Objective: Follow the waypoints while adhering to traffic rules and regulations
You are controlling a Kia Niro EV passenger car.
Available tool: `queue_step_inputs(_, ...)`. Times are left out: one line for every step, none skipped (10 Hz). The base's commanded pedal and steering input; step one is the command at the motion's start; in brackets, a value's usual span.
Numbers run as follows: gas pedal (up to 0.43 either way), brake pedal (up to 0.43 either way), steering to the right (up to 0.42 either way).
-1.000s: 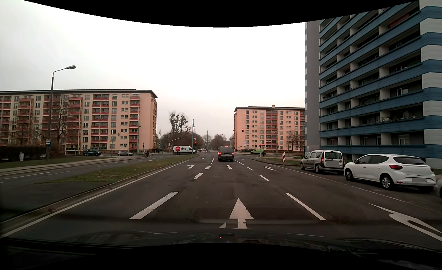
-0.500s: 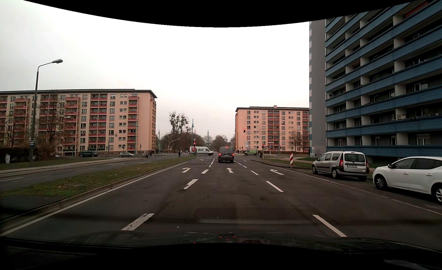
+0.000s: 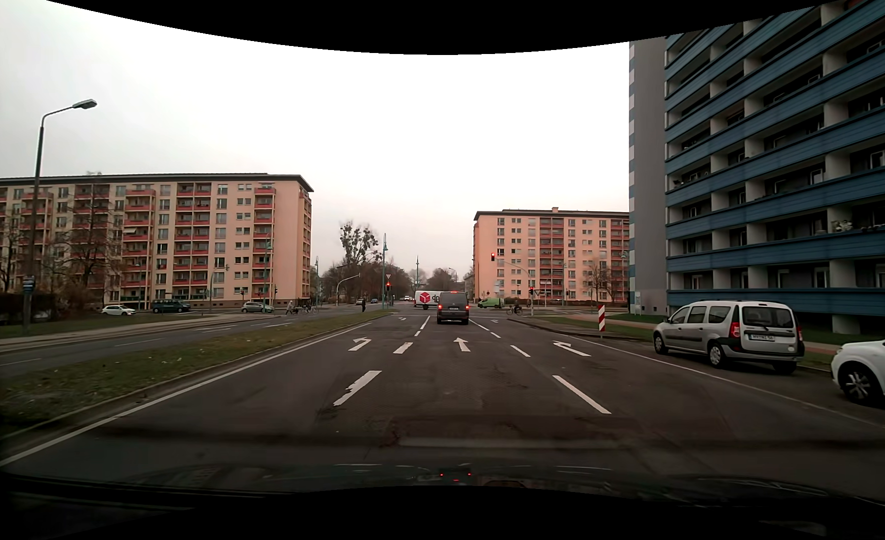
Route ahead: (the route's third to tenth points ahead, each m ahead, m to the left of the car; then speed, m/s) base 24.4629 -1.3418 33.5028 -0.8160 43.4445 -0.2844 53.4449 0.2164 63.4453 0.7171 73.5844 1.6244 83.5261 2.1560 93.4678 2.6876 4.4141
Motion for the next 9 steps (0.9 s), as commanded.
queue_step_inputs(0.047,0.000,-0.007)
queue_step_inputs(0.047,0.000,-0.007)
queue_step_inputs(0.039,0.000,-0.007)
queue_step_inputs(0.039,0.000,-0.007)
queue_step_inputs(0.039,0.000,-0.007)
queue_step_inputs(0.039,0.000,-0.007)
queue_step_inputs(0.039,0.000,-0.007)
queue_step_inputs(0.039,0.000,-0.007)
queue_step_inputs(0.039,0.000,-0.007)
